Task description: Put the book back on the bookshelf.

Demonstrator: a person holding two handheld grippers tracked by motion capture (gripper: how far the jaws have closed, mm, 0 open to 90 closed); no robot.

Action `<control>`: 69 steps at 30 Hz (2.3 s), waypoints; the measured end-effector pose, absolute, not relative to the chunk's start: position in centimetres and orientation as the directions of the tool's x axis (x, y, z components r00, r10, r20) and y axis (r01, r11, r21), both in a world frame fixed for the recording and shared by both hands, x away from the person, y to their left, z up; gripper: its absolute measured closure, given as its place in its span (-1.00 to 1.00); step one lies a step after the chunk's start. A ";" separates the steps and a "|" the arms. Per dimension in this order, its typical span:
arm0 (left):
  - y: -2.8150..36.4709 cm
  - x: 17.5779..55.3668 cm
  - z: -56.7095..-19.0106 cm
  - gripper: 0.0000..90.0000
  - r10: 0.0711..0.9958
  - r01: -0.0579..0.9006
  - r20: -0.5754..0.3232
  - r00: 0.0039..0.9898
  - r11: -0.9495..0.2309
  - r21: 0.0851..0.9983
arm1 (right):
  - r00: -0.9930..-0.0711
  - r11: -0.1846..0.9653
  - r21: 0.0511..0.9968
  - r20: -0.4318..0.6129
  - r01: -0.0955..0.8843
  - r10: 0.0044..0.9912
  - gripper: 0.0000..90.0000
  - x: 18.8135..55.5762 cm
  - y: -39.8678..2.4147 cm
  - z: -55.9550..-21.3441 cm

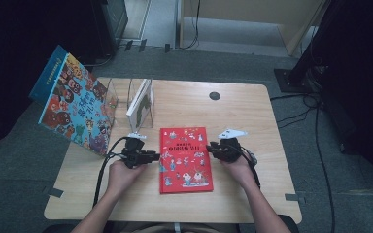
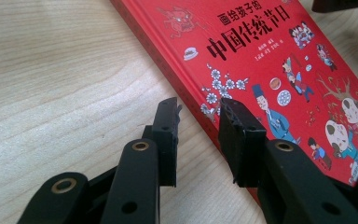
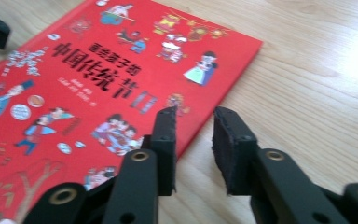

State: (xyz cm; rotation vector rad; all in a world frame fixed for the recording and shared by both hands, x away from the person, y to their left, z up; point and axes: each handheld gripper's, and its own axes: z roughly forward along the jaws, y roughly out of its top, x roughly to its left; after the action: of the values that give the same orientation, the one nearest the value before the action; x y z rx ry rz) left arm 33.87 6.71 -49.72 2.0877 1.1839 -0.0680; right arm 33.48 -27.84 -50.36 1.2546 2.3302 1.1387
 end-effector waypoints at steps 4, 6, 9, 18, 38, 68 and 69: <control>6.5 34.2 -49.5 0.49 0.725 0.760 -0.364 0.584 -0.332 0.558 | -0.596 0.323 0.730 0.142 0.603 0.791 0.43 33.1 -27.0 -50.1; 6.4 34.4 -49.5 0.44 0.725 0.756 -0.358 0.589 -0.336 0.562 | -0.599 0.329 0.723 0.144 0.607 0.788 0.41 32.9 -26.6 -50.0; 6.2 34.6 -49.5 0.35 0.725 0.753 -0.351 0.593 -0.344 0.561 | -0.600 0.353 0.700 0.134 0.621 0.789 0.37 32.4 -25.9 -50.1; 5.8 35.1 -49.8 0.23 0.723 0.762 -0.357 0.592 -0.357 0.540 | -0.543 0.335 0.613 0.187 0.715 0.818 0.24 32.3 -25.9 -49.8; 6.2 34.9 -49.9 0.41 0.726 0.794 -0.398 0.561 -0.335 0.508 | -0.407 0.254 0.427 0.315 0.868 0.858 0.21 34.2 -25.5 -49.0; 5.0 34.4 -50.0 0.10 0.691 0.787 -0.432 0.580 -0.337 0.517 | -0.291 0.165 0.353 0.341 0.921 0.894 0.35 35.1 -25.0 -48.6; 5.0 34.3 -50.0 0.10 0.692 0.787 -0.430 0.579 -0.336 0.518 | -0.293 0.168 0.353 0.340 0.920 0.894 0.35 35.2 -25.0 -48.6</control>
State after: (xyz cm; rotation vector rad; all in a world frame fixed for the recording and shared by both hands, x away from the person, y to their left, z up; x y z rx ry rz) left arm 34.35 4.98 -50.01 2.1054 1.1730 -0.1716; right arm 35.23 -24.97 -48.64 1.8983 2.4404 0.8050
